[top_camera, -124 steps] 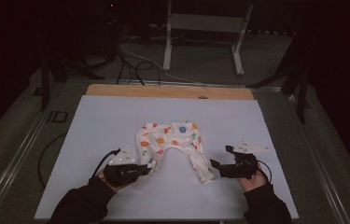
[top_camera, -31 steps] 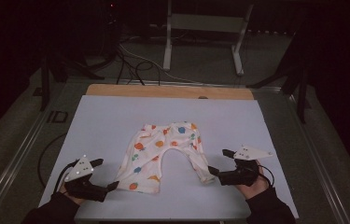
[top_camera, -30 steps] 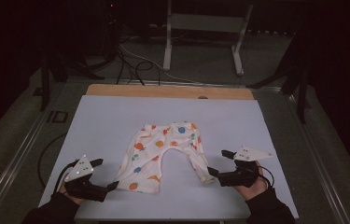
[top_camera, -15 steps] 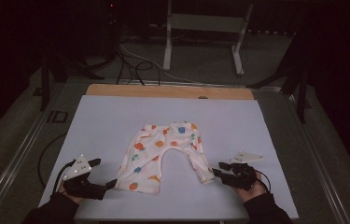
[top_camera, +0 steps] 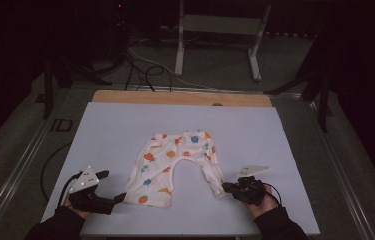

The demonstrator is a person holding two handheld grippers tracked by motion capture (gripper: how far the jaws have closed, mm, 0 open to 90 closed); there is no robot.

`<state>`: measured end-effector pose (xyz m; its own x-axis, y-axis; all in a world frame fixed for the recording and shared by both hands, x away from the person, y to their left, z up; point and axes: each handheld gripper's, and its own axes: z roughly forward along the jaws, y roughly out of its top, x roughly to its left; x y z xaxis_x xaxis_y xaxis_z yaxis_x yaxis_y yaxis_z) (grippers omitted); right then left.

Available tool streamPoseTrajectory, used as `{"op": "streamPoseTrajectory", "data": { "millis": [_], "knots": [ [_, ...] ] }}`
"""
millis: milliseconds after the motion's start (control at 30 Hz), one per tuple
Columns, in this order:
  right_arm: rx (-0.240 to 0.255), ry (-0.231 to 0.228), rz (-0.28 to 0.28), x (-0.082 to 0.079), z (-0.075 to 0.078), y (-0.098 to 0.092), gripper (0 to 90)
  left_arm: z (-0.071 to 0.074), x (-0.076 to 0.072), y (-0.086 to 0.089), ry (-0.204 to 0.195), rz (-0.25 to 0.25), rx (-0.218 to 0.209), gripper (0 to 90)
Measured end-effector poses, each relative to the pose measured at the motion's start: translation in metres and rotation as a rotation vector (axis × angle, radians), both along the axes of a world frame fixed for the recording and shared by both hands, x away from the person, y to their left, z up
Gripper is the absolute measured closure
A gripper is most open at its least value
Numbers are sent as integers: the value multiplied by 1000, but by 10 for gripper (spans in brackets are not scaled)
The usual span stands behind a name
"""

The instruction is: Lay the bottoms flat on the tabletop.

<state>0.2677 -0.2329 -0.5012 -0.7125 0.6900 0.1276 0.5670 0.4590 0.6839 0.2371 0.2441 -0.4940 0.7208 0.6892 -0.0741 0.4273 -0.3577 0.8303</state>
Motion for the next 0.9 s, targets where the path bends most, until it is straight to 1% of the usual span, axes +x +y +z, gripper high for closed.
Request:
{"op": "streamPoseTrajectory", "data": {
  "millis": [133, 233, 300, 333, 367, 467, 533, 567, 600, 633, 667, 700, 733, 800, 833, 900],
  "knots": [
    [27, -32, 22, -1, 12, 9, 887, 0, 0, 0, -2, 3, -4, 26],
    [66, -43, 39, 0, 20, 18, 887, 0, 0, 0, -3, 3, -4, 26],
    [80, -57, 52, 1, 24, 23, 887, 0, 1, 0, -3, 3, -8, 26],
    [118, -37, 52, 3, 27, 25, 888, 0, 1, 0, -3, 3, -6, 26],
    [147, -30, 51, 4, 30, 28, 888, 0, 1, 0, -3, 3, -2, 26],
    [169, -54, 57, 6, 38, 37, 887, 0, 1, 0, -1, 0, -2, 26],
    [178, -71, 47, 5, 42, 39, 887, -1, 0, 0, -2, -4, -1, 26],
    [182, -69, 51, 5, 43, 39, 887, 0, 0, 1, -3, -6, 0, 26],
    [169, -80, 43, 4, 43, 37, 887, 0, -1, 1, -4, -3, -2, 26],
    [169, -86, 32, 3, 44, 33, 887, 0, -1, 1, -4, -2, -6, 26],
    [166, -82, 22, 3, 44, 29, 886, 0, -1, 1, -5, -1, -6, 26],
    [149, -85, -1, 2, 45, 24, 886, 0, -1, 2, -4, -4, -3, 27],
    [146, -90, -20, 2, 45, 17, 885, 0, -1, 2, -4, -6, -2, 26],
    [150, -83, -51, 2, 43, 3, 882, 0, -1, 1, -5, -5, -1, 27],
    [137, -76, -69, 2, 41, -3, 881, -1, -1, 1, -4, -5, -3, 26],
    [132, -62, -103, 4, 35, -15, 881, -1, -1, 0, -2, -9, 0, 27]
  ]
}}
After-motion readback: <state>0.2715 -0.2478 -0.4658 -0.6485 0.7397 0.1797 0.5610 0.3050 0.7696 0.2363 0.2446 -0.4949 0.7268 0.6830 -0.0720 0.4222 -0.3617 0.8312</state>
